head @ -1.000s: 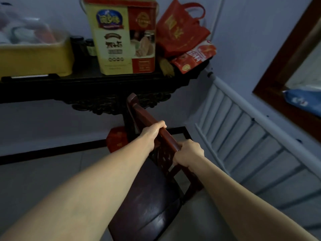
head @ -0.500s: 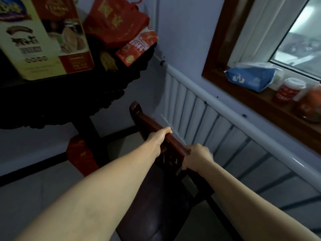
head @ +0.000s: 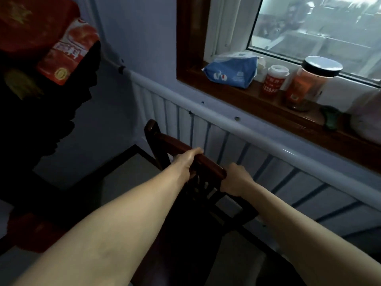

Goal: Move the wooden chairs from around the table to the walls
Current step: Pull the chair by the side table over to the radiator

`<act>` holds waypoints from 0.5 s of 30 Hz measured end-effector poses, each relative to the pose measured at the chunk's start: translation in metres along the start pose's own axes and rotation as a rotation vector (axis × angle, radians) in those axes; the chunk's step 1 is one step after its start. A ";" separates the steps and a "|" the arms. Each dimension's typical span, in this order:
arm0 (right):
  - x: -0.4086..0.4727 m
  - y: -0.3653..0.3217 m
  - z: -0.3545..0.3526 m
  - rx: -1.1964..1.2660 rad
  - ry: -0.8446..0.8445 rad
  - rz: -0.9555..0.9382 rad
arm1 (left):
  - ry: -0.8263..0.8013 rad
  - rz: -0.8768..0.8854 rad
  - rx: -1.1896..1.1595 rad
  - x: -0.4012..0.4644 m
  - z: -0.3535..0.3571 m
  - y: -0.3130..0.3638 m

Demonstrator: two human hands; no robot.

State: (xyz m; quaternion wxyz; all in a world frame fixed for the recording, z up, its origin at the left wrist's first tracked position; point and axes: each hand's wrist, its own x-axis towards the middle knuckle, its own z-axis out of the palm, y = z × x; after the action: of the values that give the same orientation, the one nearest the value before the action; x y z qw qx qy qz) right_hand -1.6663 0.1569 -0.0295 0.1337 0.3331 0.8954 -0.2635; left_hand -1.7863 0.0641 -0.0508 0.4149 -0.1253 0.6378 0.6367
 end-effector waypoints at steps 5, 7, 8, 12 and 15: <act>0.029 0.026 -0.011 0.012 -0.027 -0.046 | 0.019 -0.004 -0.017 0.022 0.035 0.005; 0.043 0.035 -0.019 0.018 -0.038 -0.055 | 0.028 -0.004 -0.020 0.030 0.049 0.007; 0.050 0.041 -0.022 0.021 -0.043 -0.064 | 0.031 -0.004 -0.024 0.034 0.056 0.008; 0.078 0.058 -0.034 0.054 -0.097 -0.105 | 0.055 -0.022 -0.042 0.051 0.082 0.014; 0.094 0.068 -0.041 0.073 -0.107 -0.120 | 0.065 -0.035 -0.046 0.063 0.098 0.017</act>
State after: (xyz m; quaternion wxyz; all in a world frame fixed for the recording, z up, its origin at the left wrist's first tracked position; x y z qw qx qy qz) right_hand -1.6932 0.2732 -0.0612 0.1530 0.2691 0.8952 -0.3207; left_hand -1.8011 0.1803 -0.0674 0.4019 -0.1665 0.6337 0.6397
